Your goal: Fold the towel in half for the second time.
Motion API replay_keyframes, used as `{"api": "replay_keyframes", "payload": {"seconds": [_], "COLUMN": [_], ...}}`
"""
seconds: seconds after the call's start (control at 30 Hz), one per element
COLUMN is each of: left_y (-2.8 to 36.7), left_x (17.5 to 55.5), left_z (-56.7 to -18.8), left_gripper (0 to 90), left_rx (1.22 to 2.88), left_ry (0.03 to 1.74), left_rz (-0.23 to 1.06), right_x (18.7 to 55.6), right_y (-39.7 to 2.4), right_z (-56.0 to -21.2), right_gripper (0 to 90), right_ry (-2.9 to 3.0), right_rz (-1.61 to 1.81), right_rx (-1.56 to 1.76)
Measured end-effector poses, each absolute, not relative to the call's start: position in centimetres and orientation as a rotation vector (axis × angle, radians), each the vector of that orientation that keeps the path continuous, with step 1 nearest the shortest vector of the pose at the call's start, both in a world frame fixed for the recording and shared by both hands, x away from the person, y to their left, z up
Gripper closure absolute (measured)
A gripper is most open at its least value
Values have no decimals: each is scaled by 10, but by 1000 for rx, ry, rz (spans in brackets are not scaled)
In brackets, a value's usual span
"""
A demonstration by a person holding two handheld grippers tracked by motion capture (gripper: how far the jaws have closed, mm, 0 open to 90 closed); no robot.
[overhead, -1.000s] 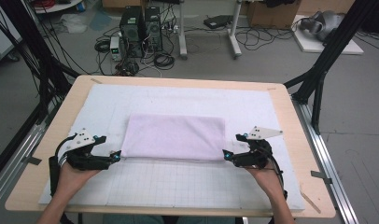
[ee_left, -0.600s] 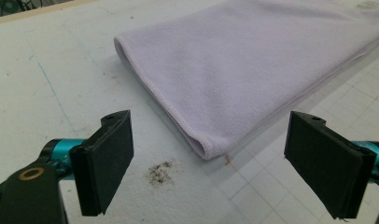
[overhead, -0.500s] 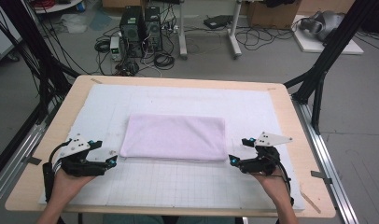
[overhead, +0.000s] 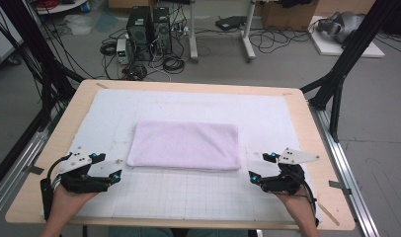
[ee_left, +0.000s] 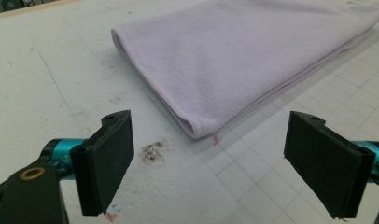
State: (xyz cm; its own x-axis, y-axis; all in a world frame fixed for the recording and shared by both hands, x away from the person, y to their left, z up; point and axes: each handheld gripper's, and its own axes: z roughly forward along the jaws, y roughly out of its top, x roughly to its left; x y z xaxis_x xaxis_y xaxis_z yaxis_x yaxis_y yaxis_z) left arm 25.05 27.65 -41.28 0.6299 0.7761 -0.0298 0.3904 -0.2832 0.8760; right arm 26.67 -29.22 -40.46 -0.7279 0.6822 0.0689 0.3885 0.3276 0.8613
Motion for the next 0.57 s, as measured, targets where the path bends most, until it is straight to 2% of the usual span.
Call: {"api": "replay_keyframes", "payload": {"seconds": [0.57], "left_y": [279], "left_x": [244], "left_z": [-415], "left_gripper": [166], "left_rx": [1908], "left_ry": [930], "left_rz": [516], "right_x": [260], "right_y": [-292], "right_z": [-407], "right_gripper": [150], "right_ry": [2289], "right_rz": [1356], "right_rx": [949]}}
